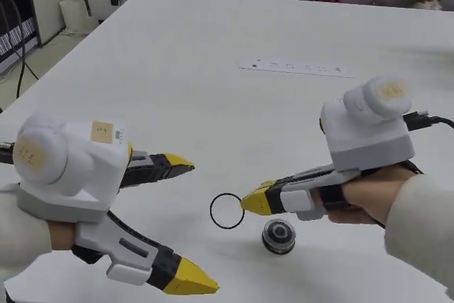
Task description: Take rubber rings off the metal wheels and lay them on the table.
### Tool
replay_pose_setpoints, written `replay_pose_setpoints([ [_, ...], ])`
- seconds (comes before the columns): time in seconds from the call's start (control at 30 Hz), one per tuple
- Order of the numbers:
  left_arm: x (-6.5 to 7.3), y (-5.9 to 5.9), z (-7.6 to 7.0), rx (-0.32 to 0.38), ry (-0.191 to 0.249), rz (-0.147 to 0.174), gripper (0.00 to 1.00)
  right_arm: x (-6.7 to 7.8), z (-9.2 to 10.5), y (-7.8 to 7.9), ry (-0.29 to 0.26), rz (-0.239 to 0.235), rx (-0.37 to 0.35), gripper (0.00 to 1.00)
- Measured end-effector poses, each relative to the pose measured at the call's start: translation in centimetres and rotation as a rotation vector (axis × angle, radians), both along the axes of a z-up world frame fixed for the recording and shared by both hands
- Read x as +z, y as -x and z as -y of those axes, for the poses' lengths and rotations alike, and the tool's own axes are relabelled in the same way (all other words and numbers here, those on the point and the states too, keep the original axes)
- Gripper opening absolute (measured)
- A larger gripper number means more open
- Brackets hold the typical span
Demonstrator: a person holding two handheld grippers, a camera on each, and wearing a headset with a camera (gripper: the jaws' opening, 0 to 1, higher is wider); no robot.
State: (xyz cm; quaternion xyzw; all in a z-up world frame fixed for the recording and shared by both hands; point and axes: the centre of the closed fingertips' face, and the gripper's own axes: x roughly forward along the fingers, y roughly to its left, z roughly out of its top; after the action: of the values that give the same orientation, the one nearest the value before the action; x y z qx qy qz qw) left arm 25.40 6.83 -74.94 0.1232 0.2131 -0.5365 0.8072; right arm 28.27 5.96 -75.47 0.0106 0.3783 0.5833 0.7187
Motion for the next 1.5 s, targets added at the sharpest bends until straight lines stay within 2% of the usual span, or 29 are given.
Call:
replay_pose_setpoints([
  [0.1,-0.2,0.0,-0.1,0.001,-0.006,-0.003,1.0,-0.5,-1.0,-0.2,-0.001,-0.001,-0.001,0.0],
  [0.33,-0.3,0.0,-0.2,0.0,-0.008,-0.009,1.0,-2.1,-1.8,-0.4,0.028,0.003,0.006,0.0],
  [0.7,-0.5,0.1,-0.2,-0.006,-0.016,-0.013,1.0,-4.0,-1.4,-0.6,0.079,0.022,0.006,0.0],
  [0.8,-0.6,0.1,-0.2,-0.006,-0.019,-0.012,1.0,-4.3,-1.4,-0.8,0.071,0.004,-0.015,0.0],
  [1.0,-0.6,0.2,-0.2,-0.006,-0.017,-0.013,1.0,-4.9,-1.2,-1.0,0.083,0.004,-0.032,0.0],
  [1.3,-0.6,0.2,-0.2,-0.004,-0.016,-0.018,1.0,-5.8,-0.9,-1.2,0.116,0.034,-0.029,0.0],
  [1.5,-0.6,0.2,-0.2,-0.001,-0.014,-0.018,1.0,-5.9,-0.8,-1.3,0.118,0.035,-0.036,0.0],
])
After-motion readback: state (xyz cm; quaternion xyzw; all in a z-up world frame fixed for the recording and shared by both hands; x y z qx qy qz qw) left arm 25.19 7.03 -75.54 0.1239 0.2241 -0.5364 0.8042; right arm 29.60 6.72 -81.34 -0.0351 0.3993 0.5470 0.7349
